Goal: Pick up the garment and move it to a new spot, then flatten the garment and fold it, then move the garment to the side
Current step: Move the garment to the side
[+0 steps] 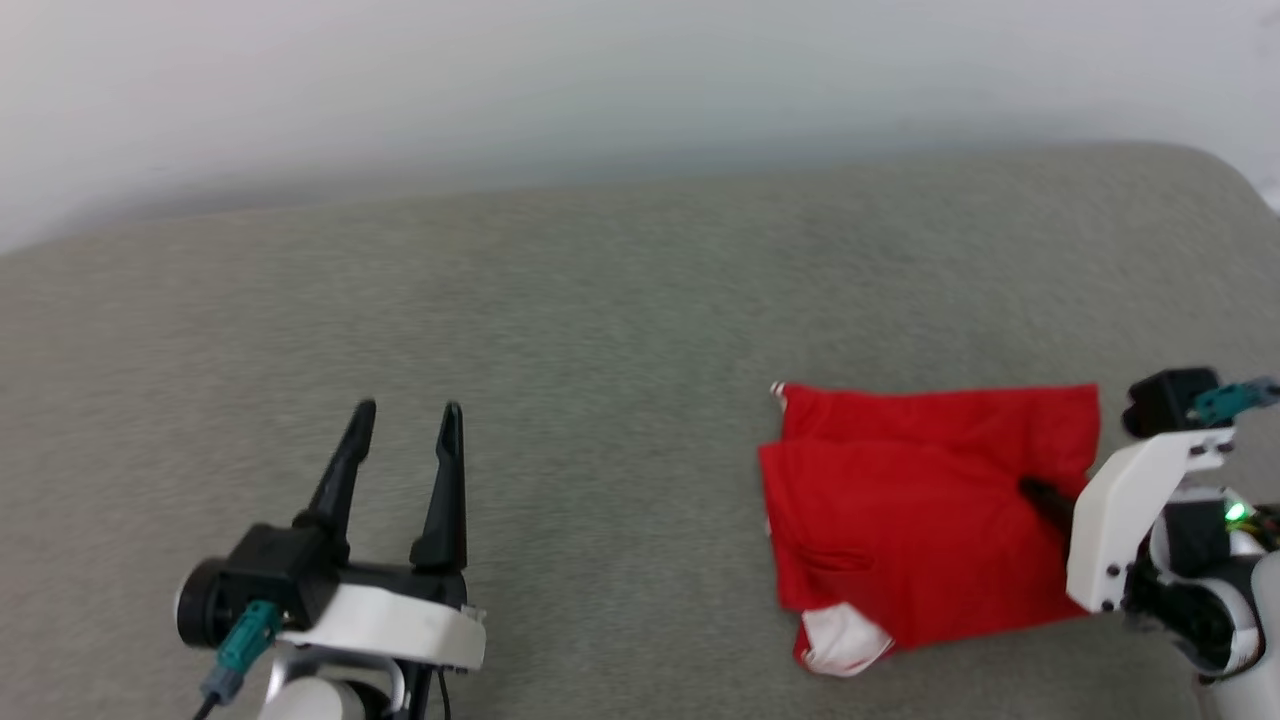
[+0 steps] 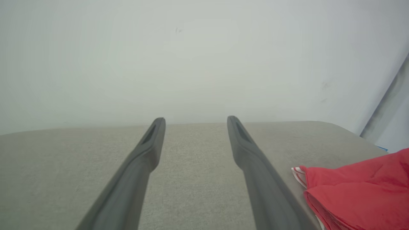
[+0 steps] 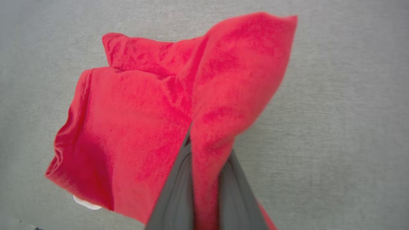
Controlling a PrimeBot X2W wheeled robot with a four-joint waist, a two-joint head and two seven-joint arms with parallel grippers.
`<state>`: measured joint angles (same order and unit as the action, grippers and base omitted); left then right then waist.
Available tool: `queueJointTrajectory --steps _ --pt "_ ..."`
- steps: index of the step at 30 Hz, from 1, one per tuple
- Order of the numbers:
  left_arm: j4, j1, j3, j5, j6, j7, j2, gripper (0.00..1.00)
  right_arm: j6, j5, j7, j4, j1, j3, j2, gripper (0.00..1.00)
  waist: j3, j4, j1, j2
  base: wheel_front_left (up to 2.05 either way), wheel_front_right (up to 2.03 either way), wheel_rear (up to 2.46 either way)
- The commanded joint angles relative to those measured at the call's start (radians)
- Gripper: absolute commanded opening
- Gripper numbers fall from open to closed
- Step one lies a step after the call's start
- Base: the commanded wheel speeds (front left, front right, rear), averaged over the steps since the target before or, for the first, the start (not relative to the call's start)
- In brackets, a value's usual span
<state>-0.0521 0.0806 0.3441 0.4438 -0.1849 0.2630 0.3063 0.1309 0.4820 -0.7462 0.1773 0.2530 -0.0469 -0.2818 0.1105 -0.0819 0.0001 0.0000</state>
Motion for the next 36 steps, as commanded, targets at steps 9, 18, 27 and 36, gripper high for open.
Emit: queueJointTrajectory --steps 9,18,27,36 --pt "-0.106 0.201 -0.008 -0.076 0.034 -0.046 0.082 1.00 -0.001 -0.107 0.124 0.095 0.190 0.075 -0.047 0.00 0.376 -0.288 -0.0001 0.0000 0.00 0.00 0.00" --pt "-0.225 0.363 0.017 -0.132 0.061 -0.124 0.119 1.00 -0.001 -0.228 0.305 0.217 0.379 0.259 -0.149 0.00 0.582 -0.284 -0.0001 0.0000 0.00 0.00 0.00" --pt "-0.295 0.413 0.031 -0.156 0.071 -0.165 0.141 1.00 -0.001 -0.373 0.558 0.330 0.514 0.359 -0.140 1.00 0.660 -0.258 -0.0001 0.0000 0.00 0.00 0.00" --pt "-0.252 0.380 0.041 -0.138 0.054 -0.124 0.112 1.00 -0.001 -0.510 0.800 0.488 0.536 0.435 -0.158 1.00 0.562 -0.211 -0.0001 0.0000 0.00 0.00 0.00"
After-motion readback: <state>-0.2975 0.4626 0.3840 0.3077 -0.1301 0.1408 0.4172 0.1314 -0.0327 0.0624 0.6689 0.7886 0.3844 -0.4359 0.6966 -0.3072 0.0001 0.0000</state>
